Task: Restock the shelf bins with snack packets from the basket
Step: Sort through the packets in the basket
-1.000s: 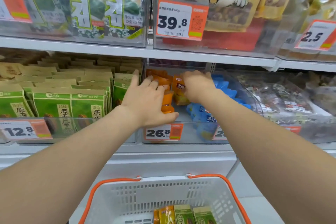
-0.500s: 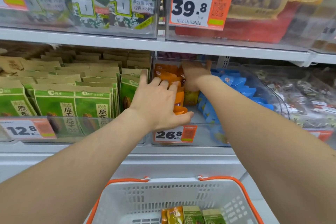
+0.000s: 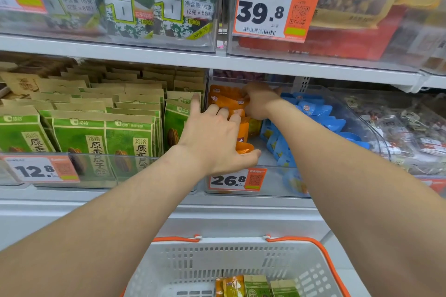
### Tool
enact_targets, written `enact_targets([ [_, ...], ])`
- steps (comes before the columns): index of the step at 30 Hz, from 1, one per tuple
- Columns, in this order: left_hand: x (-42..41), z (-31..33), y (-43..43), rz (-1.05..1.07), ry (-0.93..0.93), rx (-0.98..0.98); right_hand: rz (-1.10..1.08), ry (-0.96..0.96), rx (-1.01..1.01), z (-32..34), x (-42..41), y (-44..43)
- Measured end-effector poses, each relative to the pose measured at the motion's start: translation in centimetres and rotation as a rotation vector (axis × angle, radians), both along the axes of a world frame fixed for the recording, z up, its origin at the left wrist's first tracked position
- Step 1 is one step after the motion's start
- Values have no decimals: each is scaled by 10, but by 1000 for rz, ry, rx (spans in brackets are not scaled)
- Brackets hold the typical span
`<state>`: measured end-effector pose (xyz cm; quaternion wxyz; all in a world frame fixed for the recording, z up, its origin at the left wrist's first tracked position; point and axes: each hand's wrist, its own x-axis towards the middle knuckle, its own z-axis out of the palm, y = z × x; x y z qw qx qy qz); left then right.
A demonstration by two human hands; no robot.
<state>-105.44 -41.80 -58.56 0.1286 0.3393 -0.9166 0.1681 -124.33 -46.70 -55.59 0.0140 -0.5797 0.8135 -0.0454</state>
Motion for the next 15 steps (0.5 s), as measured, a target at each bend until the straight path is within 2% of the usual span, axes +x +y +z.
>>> enact_targets([
  [3, 0, 0, -1, -4, 5, 11, 24, 28, 4, 0, 0, 0],
  [8, 0, 1, 0, -6, 4, 8, -55, 277, 54, 9, -6, 5],
  [10, 0, 1, 0, -5, 4, 10, -46, 268, 74, 3, -10, 2],
  [13, 0, 0, -1, -6, 8, 16, -12, 141, 125, -5, -17, -2],
  [15, 0, 0, -1, -5, 6, 18, -22, 143, 107, -3, -20, -2],
])
